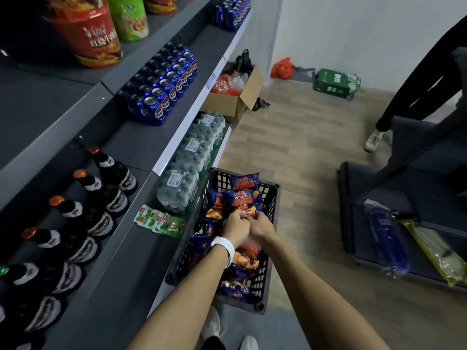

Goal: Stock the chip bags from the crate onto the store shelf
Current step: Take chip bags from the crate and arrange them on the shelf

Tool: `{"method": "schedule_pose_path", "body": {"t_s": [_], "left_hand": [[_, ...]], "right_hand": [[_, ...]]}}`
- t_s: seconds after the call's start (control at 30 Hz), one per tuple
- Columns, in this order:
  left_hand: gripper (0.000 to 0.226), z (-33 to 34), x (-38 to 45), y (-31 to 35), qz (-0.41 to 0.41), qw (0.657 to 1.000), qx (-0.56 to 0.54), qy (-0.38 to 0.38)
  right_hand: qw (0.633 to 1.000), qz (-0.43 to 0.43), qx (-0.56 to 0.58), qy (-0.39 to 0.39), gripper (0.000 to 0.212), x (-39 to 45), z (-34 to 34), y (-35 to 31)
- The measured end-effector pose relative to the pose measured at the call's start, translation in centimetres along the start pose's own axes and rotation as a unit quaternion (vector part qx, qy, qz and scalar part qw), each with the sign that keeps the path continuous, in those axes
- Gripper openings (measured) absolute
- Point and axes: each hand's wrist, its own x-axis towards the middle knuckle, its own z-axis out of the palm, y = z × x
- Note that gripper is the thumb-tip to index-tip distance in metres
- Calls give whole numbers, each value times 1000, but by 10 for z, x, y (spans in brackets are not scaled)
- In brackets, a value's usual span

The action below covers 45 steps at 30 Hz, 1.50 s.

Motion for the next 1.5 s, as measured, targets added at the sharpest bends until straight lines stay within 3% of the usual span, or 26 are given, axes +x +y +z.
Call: {"method": "schedule_pose_path", "body": {"t_s": [0.07, 0.2, 0.53, 0.6, 0.73, 0.8, 0.87, 1.0, 1.07, 1.13, 1.27, 1.43, 1.5], "left_hand": [[26, 0, 30, -5, 2, 1000, 1, 1], [25, 2, 82, -16, -13, 1000, -10, 6], [73, 29, 180, -56, -88, 995, -12, 54], [74, 36, 194, -62, -91, 994, -15, 65], [56, 49, 211, -66, -77, 993, -25, 89], [55, 52, 217, -68, -68, 994, -47, 74], [63, 52, 222, -68, -58, 994, -85, 48], [54, 52, 228, -66, -39, 983, -177, 1], [84, 50, 227, -63, -45, 975, -218, -13], [106, 41, 225, -58, -38, 969, -242, -29], [105, 11, 216, -47, -17, 959, -280, -50], [112, -37, 201, -54, -38, 950, -311, 3], [99, -53, 194, -61, -36, 943, -330, 4]], "right_hand": [[1000, -8, -1, 2, 22, 15, 1, -10], [1000, 1, -20, -3, 35, 59, 11, -5], [999, -5, -39, -35, 49, 162, 37, 32], [997, -7, -73, -6, 72, 182, 35, 37], [997, -12, -68, -29, 153, 226, 26, 40], [997, -27, -37, -64, 167, 241, 21, 40], [992, -38, 48, -110, 147, 252, 16, 43], [969, -154, 94, -168, 72, 240, -7, 41], [955, -175, 136, -196, 46, 233, -21, 33], [940, -180, 157, -245, 34, 225, -34, 23], [908, -136, 182, -351, 37, 216, -38, 3], [877, -42, 184, -442, 88, 200, -16, -22], [866, 5, 251, -432, 88, 193, -2, -30]]}}
